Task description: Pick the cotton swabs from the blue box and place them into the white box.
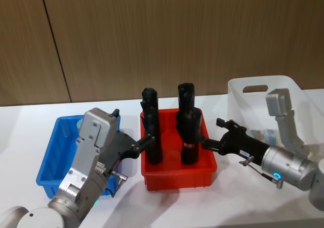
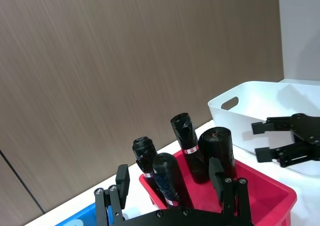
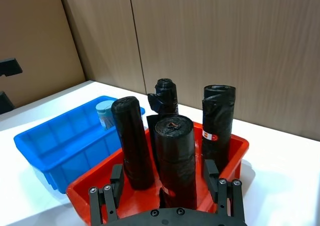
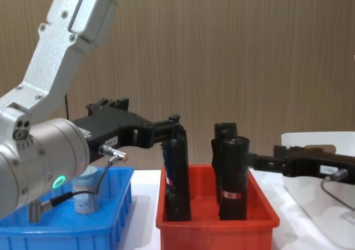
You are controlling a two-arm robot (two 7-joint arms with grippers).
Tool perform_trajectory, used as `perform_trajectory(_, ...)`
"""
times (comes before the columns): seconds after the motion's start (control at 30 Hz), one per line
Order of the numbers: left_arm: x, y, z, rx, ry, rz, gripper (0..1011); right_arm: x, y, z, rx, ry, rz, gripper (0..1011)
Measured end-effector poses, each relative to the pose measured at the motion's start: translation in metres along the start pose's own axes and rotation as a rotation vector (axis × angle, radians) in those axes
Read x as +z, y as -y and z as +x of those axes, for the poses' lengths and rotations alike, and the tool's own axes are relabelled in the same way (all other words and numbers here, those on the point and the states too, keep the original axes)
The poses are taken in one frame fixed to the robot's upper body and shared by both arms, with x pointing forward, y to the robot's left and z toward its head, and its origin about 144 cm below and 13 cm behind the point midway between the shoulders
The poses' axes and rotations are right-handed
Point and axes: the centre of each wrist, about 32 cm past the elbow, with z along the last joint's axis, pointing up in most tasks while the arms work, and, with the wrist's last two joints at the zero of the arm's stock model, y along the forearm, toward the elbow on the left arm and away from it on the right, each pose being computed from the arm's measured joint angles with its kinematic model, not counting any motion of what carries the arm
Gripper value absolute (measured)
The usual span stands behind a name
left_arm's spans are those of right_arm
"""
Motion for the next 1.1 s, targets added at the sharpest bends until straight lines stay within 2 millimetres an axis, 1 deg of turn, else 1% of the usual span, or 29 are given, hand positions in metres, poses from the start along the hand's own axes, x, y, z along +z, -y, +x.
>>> perform_trajectory(0.17, 0.000, 0.000, 0.000, 0.000, 0.000, 0.000, 1004, -0.002, -0.012, 0.003, 0.016, -0.001, -0.006, 1002)
perform_trajectory(0.53, 0.000, 0.000, 0.000, 0.000, 0.000, 0.000, 1004, -0.004, -0.029, 0.009, 0.029, 0.001, -0.016, 1002)
perform_trajectory(1.1, 0.000, 0.000, 0.000, 0.000, 0.000, 0.000, 1004, -0.007, -0.045, 0.015, 0.027, 0.016, -0.024, 1002)
